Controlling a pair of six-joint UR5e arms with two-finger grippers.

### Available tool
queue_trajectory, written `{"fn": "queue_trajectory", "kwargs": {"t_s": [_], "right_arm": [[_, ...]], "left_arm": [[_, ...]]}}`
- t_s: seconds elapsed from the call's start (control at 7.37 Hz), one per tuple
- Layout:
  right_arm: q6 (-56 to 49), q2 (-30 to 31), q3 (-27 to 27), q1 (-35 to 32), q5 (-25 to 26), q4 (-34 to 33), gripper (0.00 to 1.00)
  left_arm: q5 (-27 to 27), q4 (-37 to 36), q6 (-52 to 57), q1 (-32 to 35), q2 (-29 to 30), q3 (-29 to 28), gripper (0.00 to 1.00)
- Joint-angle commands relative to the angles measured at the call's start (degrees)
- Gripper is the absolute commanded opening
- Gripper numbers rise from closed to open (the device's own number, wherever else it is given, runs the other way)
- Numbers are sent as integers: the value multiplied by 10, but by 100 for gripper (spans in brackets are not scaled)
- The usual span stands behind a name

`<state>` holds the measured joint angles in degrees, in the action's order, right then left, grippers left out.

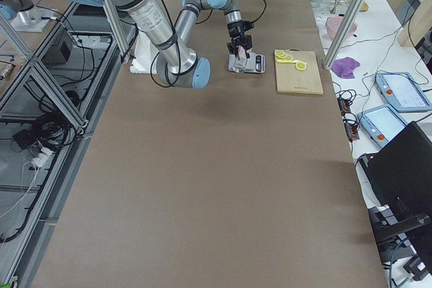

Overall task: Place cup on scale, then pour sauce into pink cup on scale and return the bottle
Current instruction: 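Tilt the dispenser spout down over the pink cup with the right gripper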

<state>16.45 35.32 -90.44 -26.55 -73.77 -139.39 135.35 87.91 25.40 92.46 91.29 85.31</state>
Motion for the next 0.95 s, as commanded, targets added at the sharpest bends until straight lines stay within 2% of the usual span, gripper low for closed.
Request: {"fn": "queue_trajectory", "kwargs": {"t_s": [0.0, 0.27, 0.54, 0.81], "right_arm": [[0, -1, 11, 0, 6, -2, 0], [3, -4, 13, 4, 6, -13, 0], [14, -36, 58, 7, 6, -26, 0], [25, -37, 63, 7, 6, -34, 0]], "left_arm": [[0, 0, 0, 0, -1, -1, 98], [0, 0, 0, -1, -1, -3, 98], [0, 0, 0, -1, 0, -5, 98], [0, 0, 0, -1, 0, -6, 98]]}}
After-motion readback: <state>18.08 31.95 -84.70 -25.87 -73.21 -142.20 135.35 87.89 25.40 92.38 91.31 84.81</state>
